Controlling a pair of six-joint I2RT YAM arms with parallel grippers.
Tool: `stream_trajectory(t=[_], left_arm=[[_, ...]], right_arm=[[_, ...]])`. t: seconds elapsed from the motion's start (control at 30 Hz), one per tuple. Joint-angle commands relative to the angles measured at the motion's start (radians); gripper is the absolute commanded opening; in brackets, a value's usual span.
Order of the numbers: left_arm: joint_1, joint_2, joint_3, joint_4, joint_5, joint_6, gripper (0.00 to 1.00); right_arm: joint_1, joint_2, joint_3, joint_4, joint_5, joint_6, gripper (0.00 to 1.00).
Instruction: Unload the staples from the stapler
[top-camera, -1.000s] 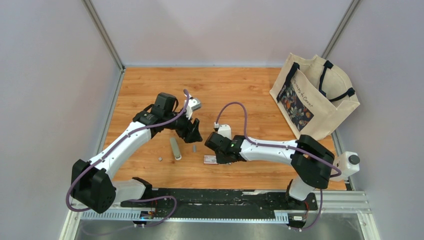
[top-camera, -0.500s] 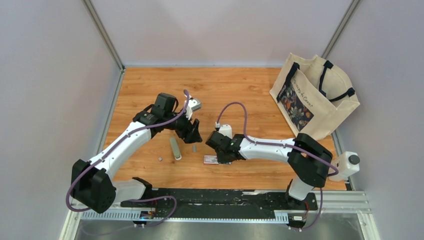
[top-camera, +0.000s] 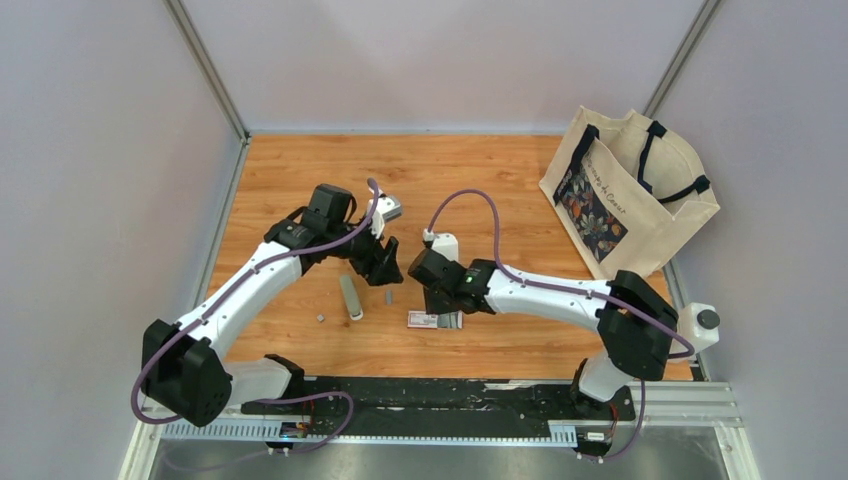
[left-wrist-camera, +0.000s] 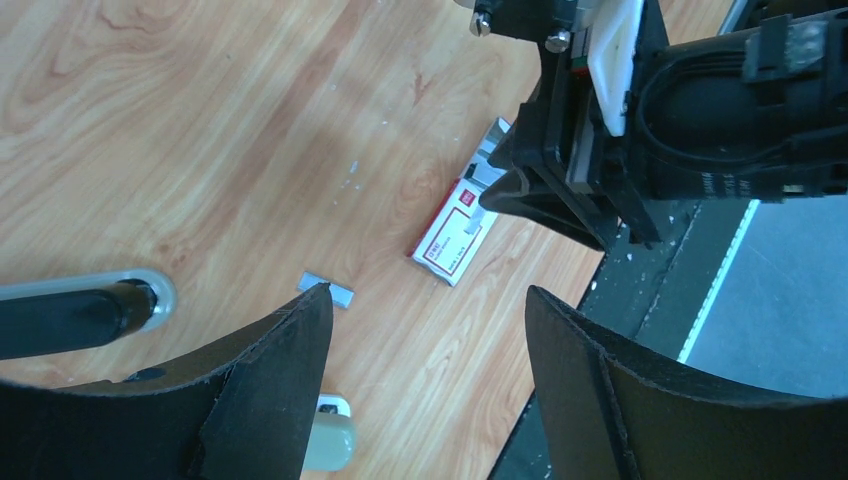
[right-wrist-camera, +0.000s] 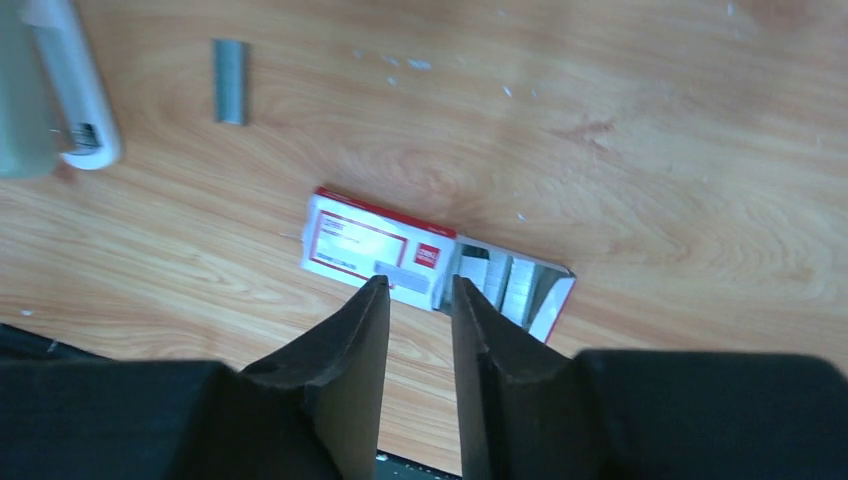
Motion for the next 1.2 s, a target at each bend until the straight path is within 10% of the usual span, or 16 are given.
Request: stream_trajectory(t=[0.0, 0.5, 1.17], left_arm=[[-0.002, -0.005, 0.07, -0.041, -0.029, 0.097, 0.79], [-0.111, 0.089, -0.011, -0.176, -0.374, 1.061, 0.78], [-0.275, 0.291, -0.105, -0.029, -0.462, 1.269, 0.77]], right_arm=[[-0.011, -0.013, 0.088, 0.02, 0.036, -0.056, 0.35], [-0.14, -0.519, -0.286, 0.12, 0.099, -0.019, 0.41], [-0.236, -0.628, -0.296, 0.117, 0.034, -0.067, 0.41]])
